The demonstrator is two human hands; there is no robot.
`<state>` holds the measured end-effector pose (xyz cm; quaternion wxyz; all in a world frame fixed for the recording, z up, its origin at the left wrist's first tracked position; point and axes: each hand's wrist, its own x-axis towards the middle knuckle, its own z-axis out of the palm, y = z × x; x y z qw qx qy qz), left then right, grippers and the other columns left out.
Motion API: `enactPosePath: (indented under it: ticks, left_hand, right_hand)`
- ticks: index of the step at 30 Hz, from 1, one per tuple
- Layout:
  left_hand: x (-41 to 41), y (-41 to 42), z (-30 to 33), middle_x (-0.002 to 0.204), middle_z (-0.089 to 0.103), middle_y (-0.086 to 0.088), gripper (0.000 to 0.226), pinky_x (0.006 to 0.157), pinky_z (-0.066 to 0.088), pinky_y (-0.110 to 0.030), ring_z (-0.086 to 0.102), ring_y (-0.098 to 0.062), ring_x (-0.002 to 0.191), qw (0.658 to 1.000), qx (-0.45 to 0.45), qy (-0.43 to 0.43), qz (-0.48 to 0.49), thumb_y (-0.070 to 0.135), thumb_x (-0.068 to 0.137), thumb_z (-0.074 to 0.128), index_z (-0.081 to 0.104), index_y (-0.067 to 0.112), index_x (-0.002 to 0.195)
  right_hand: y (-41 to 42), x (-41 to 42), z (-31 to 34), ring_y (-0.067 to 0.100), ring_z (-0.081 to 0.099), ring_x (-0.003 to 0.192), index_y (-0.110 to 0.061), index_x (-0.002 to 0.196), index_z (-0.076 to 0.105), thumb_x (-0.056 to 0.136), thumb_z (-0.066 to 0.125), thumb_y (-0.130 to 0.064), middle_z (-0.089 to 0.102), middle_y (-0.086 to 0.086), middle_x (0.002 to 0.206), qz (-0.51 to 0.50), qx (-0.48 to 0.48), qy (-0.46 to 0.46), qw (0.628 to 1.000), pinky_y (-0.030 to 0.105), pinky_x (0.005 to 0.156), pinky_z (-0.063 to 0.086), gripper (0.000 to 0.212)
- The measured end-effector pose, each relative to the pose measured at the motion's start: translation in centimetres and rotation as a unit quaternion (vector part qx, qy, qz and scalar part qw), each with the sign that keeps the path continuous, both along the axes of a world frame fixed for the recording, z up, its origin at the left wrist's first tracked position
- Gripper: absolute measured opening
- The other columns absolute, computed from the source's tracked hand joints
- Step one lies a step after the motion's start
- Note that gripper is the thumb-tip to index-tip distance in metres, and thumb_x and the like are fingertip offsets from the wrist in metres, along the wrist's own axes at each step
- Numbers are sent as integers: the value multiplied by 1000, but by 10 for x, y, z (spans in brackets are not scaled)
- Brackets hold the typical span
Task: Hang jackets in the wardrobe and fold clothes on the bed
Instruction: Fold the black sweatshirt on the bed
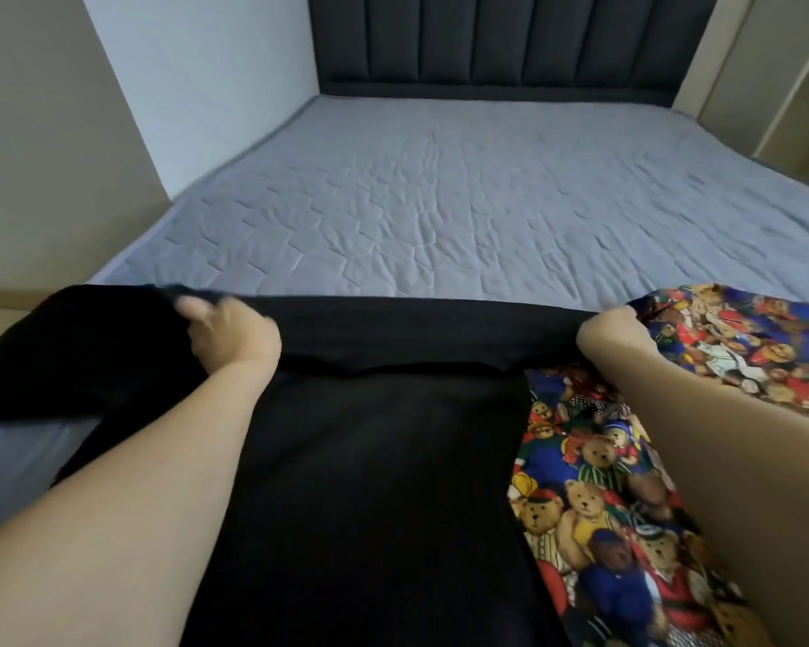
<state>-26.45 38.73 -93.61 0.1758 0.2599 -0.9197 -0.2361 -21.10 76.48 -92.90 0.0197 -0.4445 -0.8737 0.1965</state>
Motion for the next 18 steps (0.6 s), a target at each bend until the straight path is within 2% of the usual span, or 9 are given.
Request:
enactPosePath:
  ticks: [2, 3, 5, 7, 10, 15, 18]
  left_hand:
    - [14, -3, -8, 146, 19, -13, 42, 107, 29, -50, 32, -38, 123, 981, -148, -122, -13, 23, 89, 51, 57, 4, 125]
    - [15, -1, -5, 149, 17, -12, 49, 110, 21, -53, 24, -37, 130, 966, -213, -142, -30, 28, 88, 47, 54, 6, 131]
    - [8, 12, 3, 159, 8, -13, 64, 114, 2, -60, 4, -36, 144, 952, -271, -119, -79, 39, 89, 38, 41, 7, 145]
    - [-2, 30, 1, 164, 1, -11, 73, 110, -13, -65, -10, -34, 149, 947, -253, -107, -166, 52, 93, 23, 22, 12, 154]
    - [-7, 52, -27, 165, -4, -4, 75, 110, -15, -68, -15, -31, 149, 929, -176, -197, -258, 65, 93, 6, 2, 25, 157]
    - [-22, 14, -40, 164, -10, -4, 82, 113, -17, -57, -16, -25, 149, 927, -209, -190, -248, 74, 87, -4, -4, 30, 156]
    - [-20, -37, -33, 164, -12, -6, 85, 120, -11, -47, -15, -24, 150, 931, -214, -210, -207, 75, 87, -4, -5, 26, 157]
  right_hand:
    - [-10, 13, -5, 39, 19, 136, -10, 142, 34, 91, 44, -22, 20, 20, 148, 16, 98, -49, 994, 56, 110, 19, 53]
    - [-15, 10, -5, 37, 9, 139, -11, 140, 36, 87, 44, -19, 12, 17, 149, 39, 153, -46, 986, 61, 112, 10, 54]
    - [-30, -4, 1, 37, -7, 144, -10, 140, 35, 84, 45, -20, 0, 14, 154, 102, 217, 5, 971, 64, 112, -11, 58]
    - [-54, -17, -2, 39, -12, 146, -15, 150, 23, 92, 34, -41, -5, 16, 160, 190, 186, 39, 963, 60, 108, -22, 65]
    - [-87, -18, -41, 39, -11, 147, -31, 154, 7, 90, 10, -68, -5, 13, 162, 272, 107, -12, 956, 61, 111, -18, 74]
    - [-58, -26, -55, 31, -18, 147, -45, 150, -3, 75, -3, -83, -13, 4, 162, 248, 106, -44, 962, 67, 101, -24, 83]
    - [-49, -17, -53, 29, -19, 147, -40, 152, -1, 73, -4, -87, -13, 9, 162, 209, 111, -51, 970, 64, 105, -21, 92]
